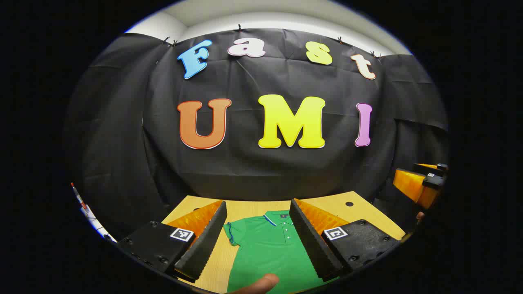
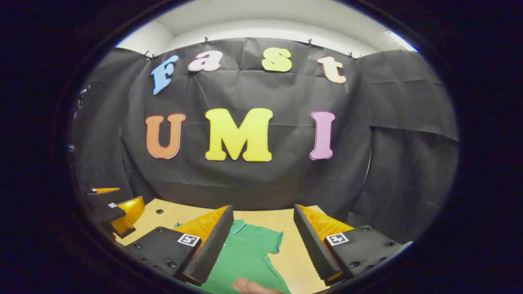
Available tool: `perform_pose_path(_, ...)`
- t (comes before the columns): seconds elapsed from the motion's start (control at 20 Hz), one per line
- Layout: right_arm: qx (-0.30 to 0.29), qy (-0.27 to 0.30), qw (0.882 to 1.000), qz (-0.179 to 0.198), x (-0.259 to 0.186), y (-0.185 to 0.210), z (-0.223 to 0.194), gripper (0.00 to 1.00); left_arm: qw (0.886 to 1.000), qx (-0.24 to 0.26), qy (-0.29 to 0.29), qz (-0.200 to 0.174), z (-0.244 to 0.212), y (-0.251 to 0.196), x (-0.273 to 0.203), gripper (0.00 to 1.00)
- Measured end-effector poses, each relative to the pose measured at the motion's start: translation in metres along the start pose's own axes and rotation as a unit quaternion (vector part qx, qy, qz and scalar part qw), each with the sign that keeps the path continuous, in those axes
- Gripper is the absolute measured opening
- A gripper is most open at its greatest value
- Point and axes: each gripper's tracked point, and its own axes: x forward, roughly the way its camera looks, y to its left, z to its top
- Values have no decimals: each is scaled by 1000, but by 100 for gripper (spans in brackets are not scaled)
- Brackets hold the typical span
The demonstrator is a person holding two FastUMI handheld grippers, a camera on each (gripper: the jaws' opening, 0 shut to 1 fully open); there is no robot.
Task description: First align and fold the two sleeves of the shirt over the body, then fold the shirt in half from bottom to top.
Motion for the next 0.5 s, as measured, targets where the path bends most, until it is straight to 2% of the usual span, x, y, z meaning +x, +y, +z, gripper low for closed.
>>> perform_pose_path(0.05, 2, 1, 1000, 2, 2, -2, 1, 96, 1000, 3, -3, -3, 2, -3, 1, 100)
perform_pose_path(0.15, 2, -5, 1000, -1, 7, -9, 4, 94, 1000, 11, -9, -5, 7, -7, 4, 100)
perform_pose_path(0.2, 1, -3, 1000, -5, 10, -12, 2, 97, 1000, 13, -10, -5, 9, -9, 5, 100)
perform_pose_path(0.5, 1, 3, 1000, 0, 18, -18, -2, 94, 1000, 0, 1, -5, 4, -19, 8, 100)
